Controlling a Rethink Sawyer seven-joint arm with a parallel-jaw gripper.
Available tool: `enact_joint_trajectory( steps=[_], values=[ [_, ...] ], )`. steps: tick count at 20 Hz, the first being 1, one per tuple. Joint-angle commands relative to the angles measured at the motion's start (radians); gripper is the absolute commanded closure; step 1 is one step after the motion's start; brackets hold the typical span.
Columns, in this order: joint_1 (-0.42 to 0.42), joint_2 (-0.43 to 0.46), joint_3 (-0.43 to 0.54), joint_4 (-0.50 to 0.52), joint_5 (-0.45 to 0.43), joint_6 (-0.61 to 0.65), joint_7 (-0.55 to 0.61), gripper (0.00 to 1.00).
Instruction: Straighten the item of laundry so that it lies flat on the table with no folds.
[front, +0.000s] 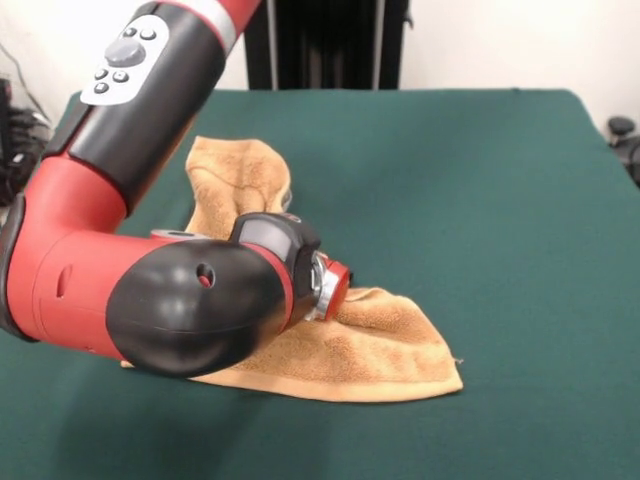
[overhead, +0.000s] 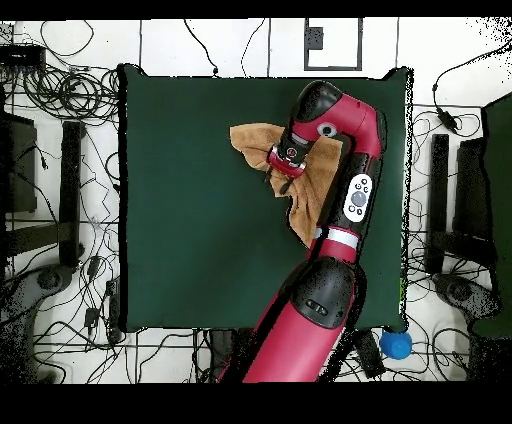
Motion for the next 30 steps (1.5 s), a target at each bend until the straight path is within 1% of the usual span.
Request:
enact_joint_trajectory(
  steps=[1, 2, 6, 7, 8, 9, 12, 16, 20, 30],
  values=[
    [-0.045, 0.069, -0.064, 0.029, -0.111, -0.308, -0.198, 0.00],
    [-0.044, 0.060, -0.079, 0.046, -0.083, -0.295, -0.172, 0.00],
    [-0.058, -0.001, -0.158, 0.180, 0.106, -0.226, 0.004, 0.00],
    [-0.068, -0.022, -0.184, 0.243, 0.174, -0.230, 0.069, 0.00],
    [-0.072, -0.033, -0.197, 0.276, 0.208, -0.235, 0.099, 0.00],
    [-0.083, -0.049, -0.215, 0.333, 0.262, -0.248, 0.147, 0.00],
    [-0.084, -0.049, -0.232, 0.374, 0.339, -0.263, 0.190, 0.00],
    [-0.085, -0.054, -0.244, 0.437, 0.469, -0.259, 0.283, 0.00],
    [-0.071, -0.058, -0.282, 0.452, 0.540, -0.280, 0.304, 0.00],
    [-0.039, -0.058, -0.360, 0.415, 0.615, -0.285, 0.252, 0.00]
  ],
)
